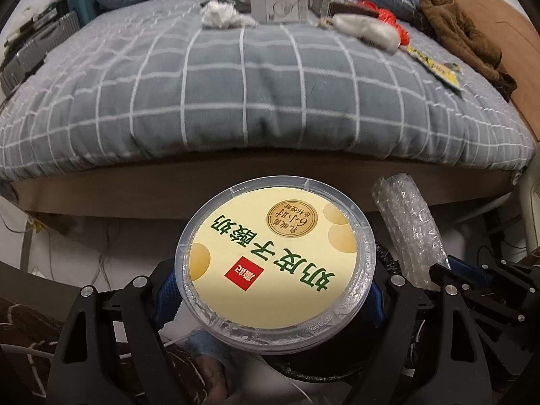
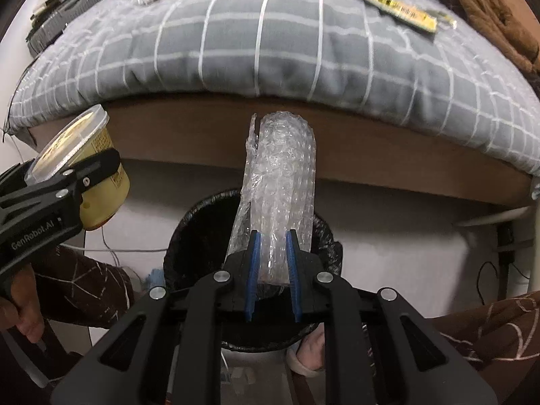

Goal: Collect trash
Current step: 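Carry the pudding cup and bubble wrap with both grippers toward the black bin, then open the right gripper over the bin to drop the bubble wrap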

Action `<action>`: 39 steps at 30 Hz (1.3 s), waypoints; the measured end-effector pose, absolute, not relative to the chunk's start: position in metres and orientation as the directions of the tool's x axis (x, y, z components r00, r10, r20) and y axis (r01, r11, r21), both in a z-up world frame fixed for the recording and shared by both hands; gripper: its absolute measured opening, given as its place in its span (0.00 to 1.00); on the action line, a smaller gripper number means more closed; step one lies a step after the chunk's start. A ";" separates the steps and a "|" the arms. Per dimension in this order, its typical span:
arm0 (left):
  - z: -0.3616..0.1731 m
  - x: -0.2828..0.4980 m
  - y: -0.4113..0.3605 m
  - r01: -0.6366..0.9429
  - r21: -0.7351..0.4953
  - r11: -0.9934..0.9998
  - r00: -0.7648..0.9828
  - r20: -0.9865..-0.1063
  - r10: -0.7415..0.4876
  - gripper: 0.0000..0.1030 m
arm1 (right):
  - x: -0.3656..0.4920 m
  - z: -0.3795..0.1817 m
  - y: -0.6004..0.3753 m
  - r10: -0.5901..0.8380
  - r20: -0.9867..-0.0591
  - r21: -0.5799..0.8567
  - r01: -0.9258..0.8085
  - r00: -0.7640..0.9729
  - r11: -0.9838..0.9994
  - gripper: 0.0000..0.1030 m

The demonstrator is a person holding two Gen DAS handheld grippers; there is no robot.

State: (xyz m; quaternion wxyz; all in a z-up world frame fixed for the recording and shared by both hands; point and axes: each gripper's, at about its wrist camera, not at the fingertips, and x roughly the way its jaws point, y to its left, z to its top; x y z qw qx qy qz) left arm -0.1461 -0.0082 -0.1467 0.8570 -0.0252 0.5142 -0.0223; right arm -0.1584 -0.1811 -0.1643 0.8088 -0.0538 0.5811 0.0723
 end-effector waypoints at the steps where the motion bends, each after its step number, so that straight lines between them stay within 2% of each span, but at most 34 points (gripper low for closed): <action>1: -0.149 -0.145 -0.007 0.011 -0.069 0.998 0.463 -0.884 -0.067 0.79 | -0.157 -0.169 -0.181 0.052 -0.952 -0.004 -0.181 0.302 0.983 0.15; 11: -0.165 -0.148 0.017 -0.032 -0.055 0.998 0.435 -0.900 -0.035 0.79 | -0.147 -0.195 -0.163 0.067 -0.970 0.018 -0.205 0.235 0.979 0.15; 14: -0.165 -0.149 0.023 -0.049 -0.053 0.997 0.432 -0.901 -0.027 0.79 | -0.143 -0.198 -0.160 0.062 -0.966 0.009 -0.209 0.249 0.978 0.21; 17: -0.166 -0.151 0.030 -0.056 -0.058 0.997 0.433 -0.901 -0.028 0.79 | -0.141 -0.198 -0.159 0.074 -0.964 0.022 -0.199 0.256 0.980 0.37; 19: -0.167 -0.150 0.029 -0.054 -0.062 0.997 0.434 -0.900 -0.032 0.79 | -0.139 -0.195 -0.163 0.068 -0.959 0.015 -0.190 0.276 0.982 0.51; 22: -0.166 -0.148 0.023 -0.042 -0.068 0.997 0.432 -0.901 -0.043 0.79 | -0.136 -0.191 -0.172 0.046 -0.952 -0.006 -0.170 0.303 0.985 0.63; 31: -0.166 -0.144 -0.025 0.030 -0.081 0.996 0.413 -0.907 -0.086 0.79 | -0.142 -0.187 -0.216 -0.027 -0.935 -0.056 -0.072 0.354 0.996 0.85; 39: -0.172 -0.140 -0.065 0.094 -0.094 0.991 0.386 -0.914 -0.123 0.79 | -0.147 -0.179 -0.251 -0.083 -0.923 -0.084 0.014 0.375 0.996 0.91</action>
